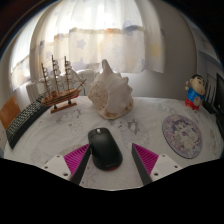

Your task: Arrange mouse

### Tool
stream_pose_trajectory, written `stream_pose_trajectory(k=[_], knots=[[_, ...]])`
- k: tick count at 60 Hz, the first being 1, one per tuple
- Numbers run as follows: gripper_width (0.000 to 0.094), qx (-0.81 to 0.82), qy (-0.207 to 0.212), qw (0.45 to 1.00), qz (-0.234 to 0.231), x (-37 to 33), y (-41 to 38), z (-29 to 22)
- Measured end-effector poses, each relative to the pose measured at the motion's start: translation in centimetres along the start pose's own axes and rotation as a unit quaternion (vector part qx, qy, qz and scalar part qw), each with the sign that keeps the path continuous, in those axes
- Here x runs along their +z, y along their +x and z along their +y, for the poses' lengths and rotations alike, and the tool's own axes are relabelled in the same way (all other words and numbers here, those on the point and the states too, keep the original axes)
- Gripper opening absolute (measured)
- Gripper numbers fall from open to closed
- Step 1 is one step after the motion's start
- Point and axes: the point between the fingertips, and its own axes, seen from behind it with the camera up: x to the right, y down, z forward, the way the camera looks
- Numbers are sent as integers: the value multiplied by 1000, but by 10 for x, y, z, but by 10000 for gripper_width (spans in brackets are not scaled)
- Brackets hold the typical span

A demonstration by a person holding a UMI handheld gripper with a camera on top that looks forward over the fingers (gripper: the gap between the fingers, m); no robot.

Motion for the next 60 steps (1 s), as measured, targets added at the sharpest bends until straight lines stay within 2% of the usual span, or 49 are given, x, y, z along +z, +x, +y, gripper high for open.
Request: stream_pose_trajectory(k=[14, 20, 22, 28, 33, 41, 48, 60], knots=[[849, -3, -10, 1000, -1, 29, 6, -12], [809, -6, -8, 1000, -4, 35, 4, -15], [770, -7, -8, 1000, -6, 36, 2, -16], [538, -14, -9, 1000, -19, 38, -9, -16], [478, -28, -11, 999, -12, 37, -9, -18], [449, -21, -23, 999, -17, 34, -9, -25], [447, -19, -10, 1000, -20, -4, 7, -61], [444, 0, -2, 1000, 0, -73, 101, -105]])
